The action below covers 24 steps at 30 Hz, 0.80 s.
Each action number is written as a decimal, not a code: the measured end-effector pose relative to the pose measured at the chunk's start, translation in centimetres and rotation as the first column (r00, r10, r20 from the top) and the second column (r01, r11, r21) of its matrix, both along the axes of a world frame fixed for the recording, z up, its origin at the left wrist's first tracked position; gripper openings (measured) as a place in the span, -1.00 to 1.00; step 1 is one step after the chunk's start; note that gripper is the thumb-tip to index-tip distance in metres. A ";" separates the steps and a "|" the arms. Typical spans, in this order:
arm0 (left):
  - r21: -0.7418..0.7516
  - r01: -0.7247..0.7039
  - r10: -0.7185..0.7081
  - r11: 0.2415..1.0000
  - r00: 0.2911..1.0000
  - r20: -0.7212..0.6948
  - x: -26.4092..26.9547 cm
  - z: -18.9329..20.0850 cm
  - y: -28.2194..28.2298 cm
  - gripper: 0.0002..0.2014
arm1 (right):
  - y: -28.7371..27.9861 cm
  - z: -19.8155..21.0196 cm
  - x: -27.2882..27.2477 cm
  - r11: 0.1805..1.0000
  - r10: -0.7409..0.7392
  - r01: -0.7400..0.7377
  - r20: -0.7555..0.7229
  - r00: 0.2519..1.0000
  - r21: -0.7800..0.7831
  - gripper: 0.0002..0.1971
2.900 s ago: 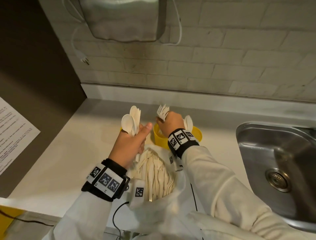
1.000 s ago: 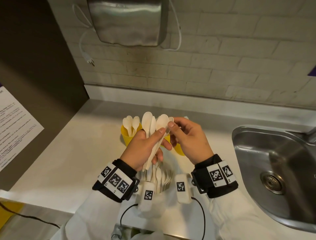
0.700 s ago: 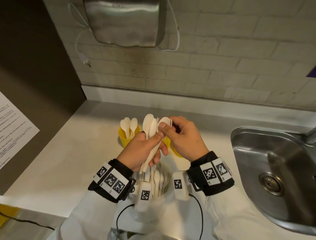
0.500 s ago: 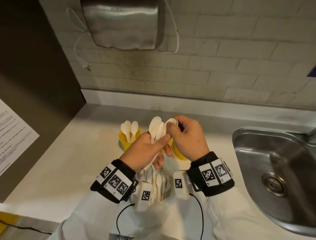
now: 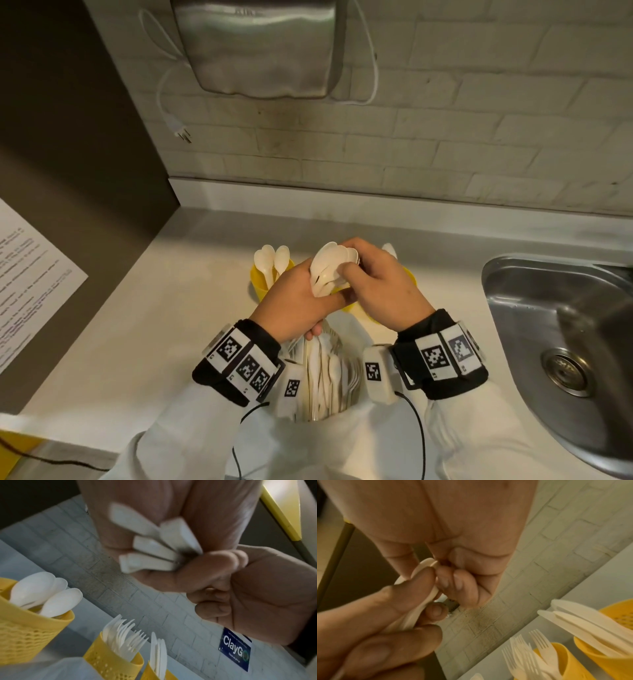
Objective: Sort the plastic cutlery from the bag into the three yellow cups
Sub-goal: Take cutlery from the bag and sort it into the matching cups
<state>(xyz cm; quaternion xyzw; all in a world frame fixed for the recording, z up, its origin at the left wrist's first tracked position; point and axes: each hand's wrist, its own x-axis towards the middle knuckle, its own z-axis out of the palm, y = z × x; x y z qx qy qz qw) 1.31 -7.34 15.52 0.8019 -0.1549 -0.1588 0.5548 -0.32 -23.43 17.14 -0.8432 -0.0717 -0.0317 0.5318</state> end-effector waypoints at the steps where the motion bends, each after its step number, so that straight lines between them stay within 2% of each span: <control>1: 0.011 0.015 -0.015 1.000 1.000 0.005 0.0 0.1 0.0 -0.80 | 0.1 -0.1 0.1 1.000 -0.005 0.005 0.007 1.000 -0.011 -0.83; 4: 0.023 0.050 -0.050 0.998 0.999 0.008 0.2 -0.3 0.1 -0.90 | 0.3 -0.3 0.3 1.000 0.020 -0.020 0.026 0.999 0.001 -0.76; 6: 0.032 0.098 -0.098 0.995 0.995 0.018 0.3 -0.7 0.4 -0.91 | 0.5 -0.3 0.3 0.996 0.090 -0.090 0.034 0.995 -0.004 -0.70; 9: 0.051 0.111 -0.113 0.992 0.993 0.035 0.6 -1.0 0.8 -0.96 | 0.7 -0.7 0.4 0.986 0.148 -0.136 0.141 0.979 -0.094 -0.80; 11: 0.045 0.097 -0.100 0.994 0.992 0.077 0.7 -1.1 1.0 -0.97 | 1.0 -1.1 0.7 0.986 0.111 -0.081 0.216 0.970 -0.145 -0.82; 14: 0.023 0.039 -0.042 0.999 0.988 0.146 0.9 -1.2 1.3 -0.84 | 1.4 -1.7 1.1 0.982 0.043 0.013 0.291 0.956 -0.187 -0.84; 17: 0.039 -0.003 -0.004 0.999 0.986 0.167 1.1 -1.6 1.8 -0.95 | 1.6 -1.7 1.3 0.966 -0.055 0.135 0.335 0.941 -0.221 -0.78; 18: 0.048 -0.015 0.005 0.999 0.983 0.185 1.2 -1.7 2.1 -0.89 | 1.5 -1.6 1.3 0.959 -0.097 0.180 0.344 0.934 -0.220 -0.76; 21: 0.104 -0.040 0.011 0.994 0.963 0.268 1.4 -2.2 2.8 -0.77 | 1.5 -1.1 1.4 0.958 -0.167 0.230 0.320 0.933 -0.172 -0.78; 24: 0.103 -0.067 0.032 0.992 0.950 0.312 1.6 -2.5 2.7 -0.78 | 2.1 -0.9 1.6 0.983 -0.180 0.183 0.192 0.965 0.003 -0.82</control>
